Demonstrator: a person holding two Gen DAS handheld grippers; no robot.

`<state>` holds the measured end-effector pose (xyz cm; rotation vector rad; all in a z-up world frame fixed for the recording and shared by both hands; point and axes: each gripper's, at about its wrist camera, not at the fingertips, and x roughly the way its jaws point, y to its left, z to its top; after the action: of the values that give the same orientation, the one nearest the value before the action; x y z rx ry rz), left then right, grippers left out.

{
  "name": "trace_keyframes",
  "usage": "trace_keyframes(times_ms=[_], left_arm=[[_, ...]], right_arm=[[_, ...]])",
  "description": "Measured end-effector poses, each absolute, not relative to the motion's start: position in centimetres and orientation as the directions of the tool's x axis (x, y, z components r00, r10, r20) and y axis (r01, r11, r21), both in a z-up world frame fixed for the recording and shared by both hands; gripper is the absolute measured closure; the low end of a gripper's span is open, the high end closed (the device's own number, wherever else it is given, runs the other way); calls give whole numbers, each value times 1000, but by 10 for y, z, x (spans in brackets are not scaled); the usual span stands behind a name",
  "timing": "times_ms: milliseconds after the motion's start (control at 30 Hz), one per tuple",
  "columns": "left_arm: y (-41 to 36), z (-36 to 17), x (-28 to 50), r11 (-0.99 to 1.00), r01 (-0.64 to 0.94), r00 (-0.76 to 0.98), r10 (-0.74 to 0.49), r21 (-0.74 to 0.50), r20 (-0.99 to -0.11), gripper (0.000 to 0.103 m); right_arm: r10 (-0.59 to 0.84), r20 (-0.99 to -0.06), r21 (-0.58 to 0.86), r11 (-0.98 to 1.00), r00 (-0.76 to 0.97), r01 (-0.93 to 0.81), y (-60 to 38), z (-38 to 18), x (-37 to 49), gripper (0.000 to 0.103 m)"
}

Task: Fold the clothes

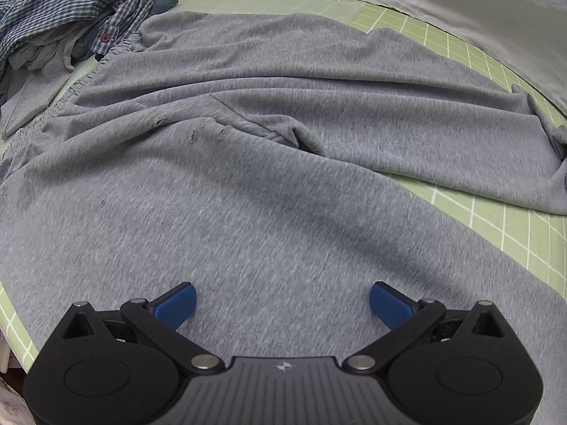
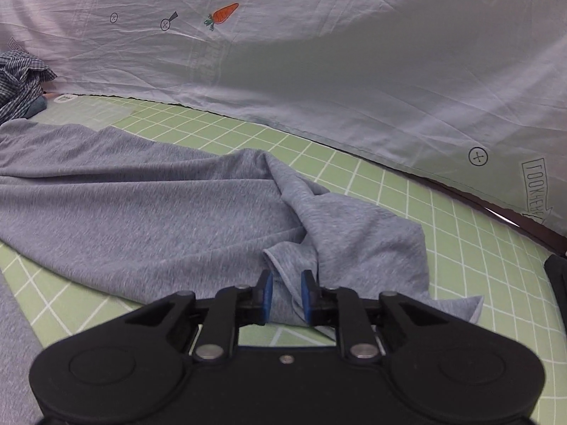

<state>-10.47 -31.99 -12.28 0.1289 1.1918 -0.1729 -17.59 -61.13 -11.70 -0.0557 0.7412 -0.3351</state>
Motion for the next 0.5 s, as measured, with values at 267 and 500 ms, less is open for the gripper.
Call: trace_keyframes(times_ms=[267, 500], left_arm=[[-322, -124, -100, 977, 213, 354, -69, 8, -933, 0], [-323, -123, -101, 977, 212, 363, -71, 8, -929, 0]], right_arm=[[-345, -687, -203, 936, 640, 287, -638, -113, -167, 101], [-578, -560, -256, 802, 594, 539, -760, -58, -151, 99]])
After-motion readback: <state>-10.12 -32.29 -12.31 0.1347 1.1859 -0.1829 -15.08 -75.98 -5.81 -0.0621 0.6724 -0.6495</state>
